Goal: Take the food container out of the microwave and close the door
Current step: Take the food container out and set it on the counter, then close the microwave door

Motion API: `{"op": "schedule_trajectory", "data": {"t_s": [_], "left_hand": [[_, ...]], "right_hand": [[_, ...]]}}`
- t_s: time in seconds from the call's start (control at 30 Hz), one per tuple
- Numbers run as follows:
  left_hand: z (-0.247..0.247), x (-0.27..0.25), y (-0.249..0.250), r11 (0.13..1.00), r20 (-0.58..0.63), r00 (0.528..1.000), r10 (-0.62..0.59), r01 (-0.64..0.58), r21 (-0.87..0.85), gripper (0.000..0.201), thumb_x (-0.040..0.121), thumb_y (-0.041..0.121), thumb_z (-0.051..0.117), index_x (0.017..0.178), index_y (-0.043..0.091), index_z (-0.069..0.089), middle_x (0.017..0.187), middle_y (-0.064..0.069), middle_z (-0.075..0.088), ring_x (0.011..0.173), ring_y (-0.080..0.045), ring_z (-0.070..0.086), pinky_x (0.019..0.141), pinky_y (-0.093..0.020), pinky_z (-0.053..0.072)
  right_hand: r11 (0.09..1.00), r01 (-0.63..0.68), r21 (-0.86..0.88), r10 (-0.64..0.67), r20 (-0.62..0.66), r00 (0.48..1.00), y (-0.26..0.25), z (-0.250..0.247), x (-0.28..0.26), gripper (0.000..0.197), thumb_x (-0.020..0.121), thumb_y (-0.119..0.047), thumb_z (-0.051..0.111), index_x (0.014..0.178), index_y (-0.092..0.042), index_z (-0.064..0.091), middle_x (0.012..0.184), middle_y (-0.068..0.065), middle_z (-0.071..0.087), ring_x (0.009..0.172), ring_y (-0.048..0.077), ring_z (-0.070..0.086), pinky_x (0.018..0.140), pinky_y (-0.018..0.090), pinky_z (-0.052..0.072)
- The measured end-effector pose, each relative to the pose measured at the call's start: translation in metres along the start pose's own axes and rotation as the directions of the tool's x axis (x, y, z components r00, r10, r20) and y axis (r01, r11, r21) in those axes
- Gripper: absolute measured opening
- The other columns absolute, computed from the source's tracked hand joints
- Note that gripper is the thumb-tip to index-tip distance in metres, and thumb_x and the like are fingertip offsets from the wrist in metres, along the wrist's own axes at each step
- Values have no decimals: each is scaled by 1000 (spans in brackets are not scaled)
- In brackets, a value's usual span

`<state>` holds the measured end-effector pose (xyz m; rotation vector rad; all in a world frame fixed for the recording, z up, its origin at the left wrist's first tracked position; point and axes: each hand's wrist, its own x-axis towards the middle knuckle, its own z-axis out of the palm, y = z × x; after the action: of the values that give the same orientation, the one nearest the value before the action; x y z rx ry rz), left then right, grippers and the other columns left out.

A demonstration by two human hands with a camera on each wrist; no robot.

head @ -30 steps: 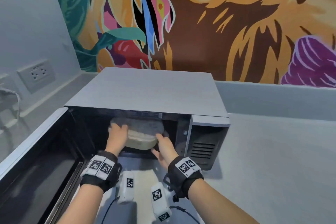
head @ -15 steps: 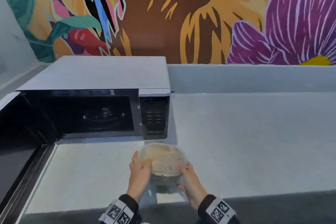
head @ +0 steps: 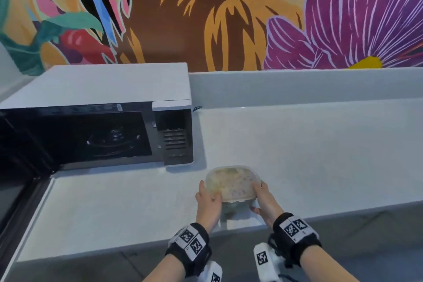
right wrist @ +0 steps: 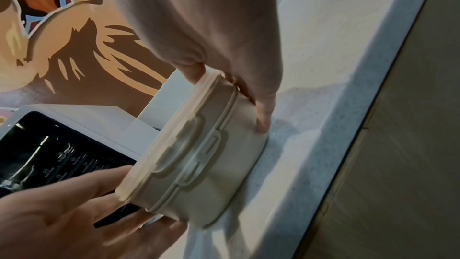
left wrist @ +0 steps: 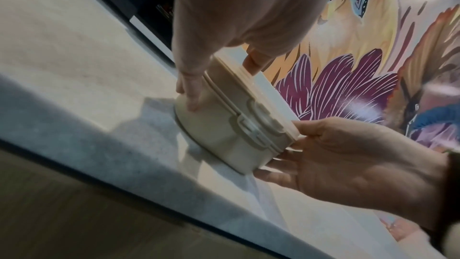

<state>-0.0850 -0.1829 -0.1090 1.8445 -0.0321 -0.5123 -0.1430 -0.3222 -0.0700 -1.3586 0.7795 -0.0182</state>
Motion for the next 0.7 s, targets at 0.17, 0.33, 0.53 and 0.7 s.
{"op": "schedule_trajectory", "data": {"t_s": [0.17,0.33,0.53,0.7], "left_hand": [[-22,-11,21,993,94,995,-34,23,115,71,93,41,36,151,16,5,159,-14,13,146,-29,22,121,-42,21],[-100,-55,58,818,-113,914,391,-288,498,62,96,40,34,151,22,11,162,-2,5,150,-20,4,123,-45,8],[-281,-125,68,568,-570,429,701,148,810,45,89,23,54,130,6,48,137,-25,45,131,-45,38,103,-69,24],[-448,-108,-84,718,-863,432,261,511,473,61,80,57,31,114,6,36,103,-32,53,91,-49,56,83,-56,49]], "right_hand": [[1000,20,-6,-20,-34,999,1,4,1,39,98,-24,30,136,-14,28,106,6,49,106,29,49,107,59,34],[997,72,-39,-76,-108,991,10,0,7,52,98,-32,34,145,-23,14,149,12,28,130,33,35,111,54,30],[939,240,-247,-280,-144,949,15,-13,5,57,94,-44,39,144,-29,16,156,7,18,141,27,23,115,52,24],[835,365,-411,-450,-131,883,9,-3,-13,55,95,-35,40,144,-17,23,153,14,24,141,29,20,115,48,18]]}}
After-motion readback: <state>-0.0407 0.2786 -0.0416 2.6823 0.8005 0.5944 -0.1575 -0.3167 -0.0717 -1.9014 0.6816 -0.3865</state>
